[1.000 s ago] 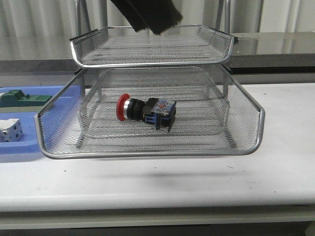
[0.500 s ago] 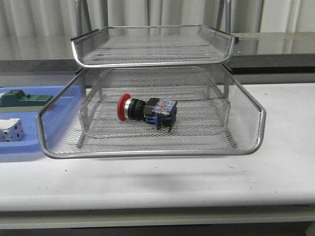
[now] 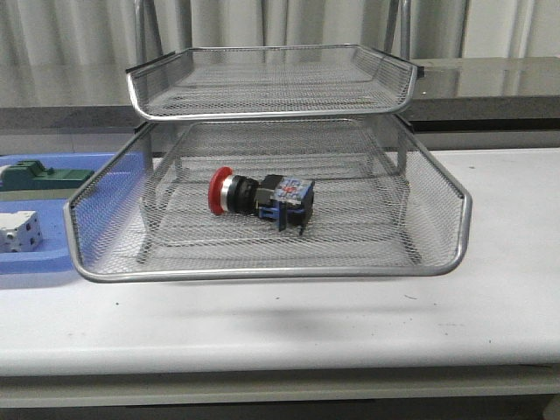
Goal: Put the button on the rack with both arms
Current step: 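Withdraw the left gripper upward and hold still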
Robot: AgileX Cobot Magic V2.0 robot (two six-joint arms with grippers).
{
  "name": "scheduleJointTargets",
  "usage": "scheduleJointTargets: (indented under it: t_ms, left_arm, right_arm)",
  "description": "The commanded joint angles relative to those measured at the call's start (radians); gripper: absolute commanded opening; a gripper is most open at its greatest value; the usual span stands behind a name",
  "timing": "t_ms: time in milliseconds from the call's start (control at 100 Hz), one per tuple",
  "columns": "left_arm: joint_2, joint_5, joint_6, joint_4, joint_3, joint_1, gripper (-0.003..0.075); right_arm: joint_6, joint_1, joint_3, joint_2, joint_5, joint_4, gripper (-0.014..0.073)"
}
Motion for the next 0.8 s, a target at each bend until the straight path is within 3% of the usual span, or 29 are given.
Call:
scheduleJointTargets:
  t_ms: [0, 470, 790]
  left_arm:
    - [-0.099, -0.171, -0.013, -0.051, 0.086, 0.003, 0.0529]
    - [-0.605, -0.464, -0.013, -0.214, 0.609, 0.003, 0.0526]
    - [-0.753, -0.557, -0.013, -0.214, 0.705, 0.003, 0.0526]
  right_arm:
    - [0.000, 0.001, -0.033, 0.007, -0.048, -0.028, -0.0071]
    - [0.000, 0.001, -0.033, 0.007, -0.048, -0.028, -0.0071]
    - [0.000, 0.001, -0.033, 0.007, -0.048, -0.028, -0.0071]
